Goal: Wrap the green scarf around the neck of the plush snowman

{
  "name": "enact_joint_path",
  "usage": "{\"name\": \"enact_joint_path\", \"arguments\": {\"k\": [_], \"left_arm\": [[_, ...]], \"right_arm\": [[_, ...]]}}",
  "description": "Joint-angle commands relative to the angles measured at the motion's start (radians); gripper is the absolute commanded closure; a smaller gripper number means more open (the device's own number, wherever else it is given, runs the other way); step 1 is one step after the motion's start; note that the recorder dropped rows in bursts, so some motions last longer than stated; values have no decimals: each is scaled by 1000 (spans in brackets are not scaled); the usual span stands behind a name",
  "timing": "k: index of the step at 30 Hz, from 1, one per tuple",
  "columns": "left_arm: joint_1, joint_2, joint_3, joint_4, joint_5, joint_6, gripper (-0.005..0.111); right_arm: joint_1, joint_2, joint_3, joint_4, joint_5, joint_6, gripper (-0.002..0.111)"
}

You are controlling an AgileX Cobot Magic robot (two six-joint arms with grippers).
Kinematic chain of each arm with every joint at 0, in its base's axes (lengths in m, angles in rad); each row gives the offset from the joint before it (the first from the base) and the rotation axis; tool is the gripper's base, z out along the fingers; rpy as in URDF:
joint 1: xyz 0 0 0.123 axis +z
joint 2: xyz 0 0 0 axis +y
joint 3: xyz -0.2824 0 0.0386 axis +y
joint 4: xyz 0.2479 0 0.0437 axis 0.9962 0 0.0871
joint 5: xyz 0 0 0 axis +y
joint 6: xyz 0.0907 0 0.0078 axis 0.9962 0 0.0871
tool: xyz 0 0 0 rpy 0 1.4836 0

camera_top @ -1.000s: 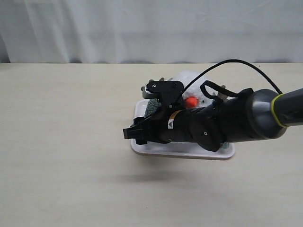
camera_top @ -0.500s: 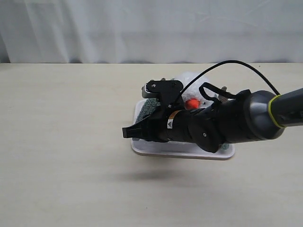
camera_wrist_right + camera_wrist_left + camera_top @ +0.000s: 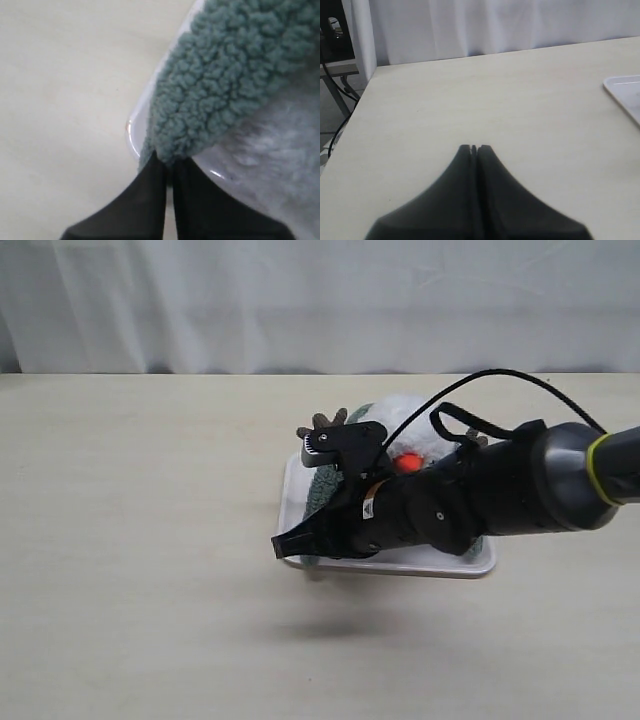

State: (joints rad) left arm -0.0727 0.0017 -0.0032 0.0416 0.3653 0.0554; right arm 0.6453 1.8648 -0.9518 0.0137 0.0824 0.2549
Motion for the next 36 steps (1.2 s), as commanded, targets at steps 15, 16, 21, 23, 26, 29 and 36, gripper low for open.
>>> {"name": "enact_joint_path", "arguments": {"k": [15,16,21,23,26,29,36], "left_arm": [[1,-2,3,-1,-11,-1,107],[1,-2,3,-1,-11,-1,107],[1,-2,3,-1,-11,-1,107],[1,-2,3,-1,-11,-1,107],[1,-2,3,-1,-11,-1,107],[1,-2,3,-1,-11,-1,107],[1,-2,3,-1,-11,-1,107]], "right_arm": [[-6,-117,-1,-301,383,-68,104],[-6,-117,-1,-315,383,-53,104],[-6,-119,-1,-345,409,-24,100],[-6,-126,-1,-345,452,-24,88],[-6,-147,-1,-345,501,-24,76],[-6,-179,-1,-340,556,-20,68],[-55,-267,77,-553,593,274,67]]}}
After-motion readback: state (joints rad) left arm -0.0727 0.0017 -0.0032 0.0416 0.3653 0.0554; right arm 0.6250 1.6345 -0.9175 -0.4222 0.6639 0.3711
